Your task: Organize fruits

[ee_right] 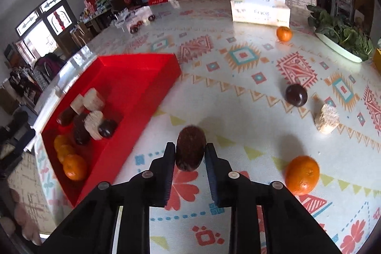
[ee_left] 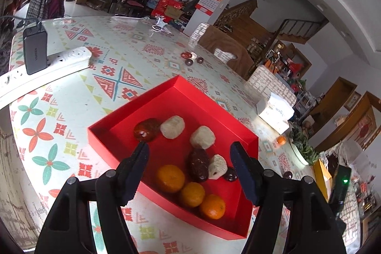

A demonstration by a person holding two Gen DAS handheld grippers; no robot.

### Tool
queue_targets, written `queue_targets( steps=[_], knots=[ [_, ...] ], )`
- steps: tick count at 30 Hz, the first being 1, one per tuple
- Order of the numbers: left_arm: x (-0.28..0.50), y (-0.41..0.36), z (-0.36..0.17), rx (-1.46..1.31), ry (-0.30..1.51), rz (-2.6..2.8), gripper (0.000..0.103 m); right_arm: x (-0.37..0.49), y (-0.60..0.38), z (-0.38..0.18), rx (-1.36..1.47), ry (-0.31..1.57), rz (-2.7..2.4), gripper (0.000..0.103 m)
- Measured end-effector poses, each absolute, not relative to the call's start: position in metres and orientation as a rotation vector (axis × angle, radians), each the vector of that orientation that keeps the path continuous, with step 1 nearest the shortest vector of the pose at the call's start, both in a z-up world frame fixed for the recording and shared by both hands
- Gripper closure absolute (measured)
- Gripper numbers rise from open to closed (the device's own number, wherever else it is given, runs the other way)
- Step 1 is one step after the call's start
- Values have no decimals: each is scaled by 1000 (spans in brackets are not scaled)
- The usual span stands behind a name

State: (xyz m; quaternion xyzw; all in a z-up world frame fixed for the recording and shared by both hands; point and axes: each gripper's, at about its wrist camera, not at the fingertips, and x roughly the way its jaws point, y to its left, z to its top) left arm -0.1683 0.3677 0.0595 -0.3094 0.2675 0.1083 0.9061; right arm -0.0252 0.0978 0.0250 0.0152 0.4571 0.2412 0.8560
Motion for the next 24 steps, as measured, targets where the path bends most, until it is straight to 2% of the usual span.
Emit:
queue_targets(
  steps=[7,14,16,18,22,24],
  knots=[
    [-172,386,54,-686,544,236,33,-25,126,57,63,931,624,76],
    [-174,395,49,-694,559,247,33,-16,182,58,7,944,713,73],
    [-174,397,47,-699,565,249,33,-14,189,56,18,946,710,63],
    [-175,398,46,-701,566,250,33,-13,190,58,46,942,714,41],
    [-177,398,48,-696,562,248,32,-17,177,68,47,894,679,36],
    [-177,394,50,-686,563,237,32,-19,164,72,55,877,654,30]
  ],
)
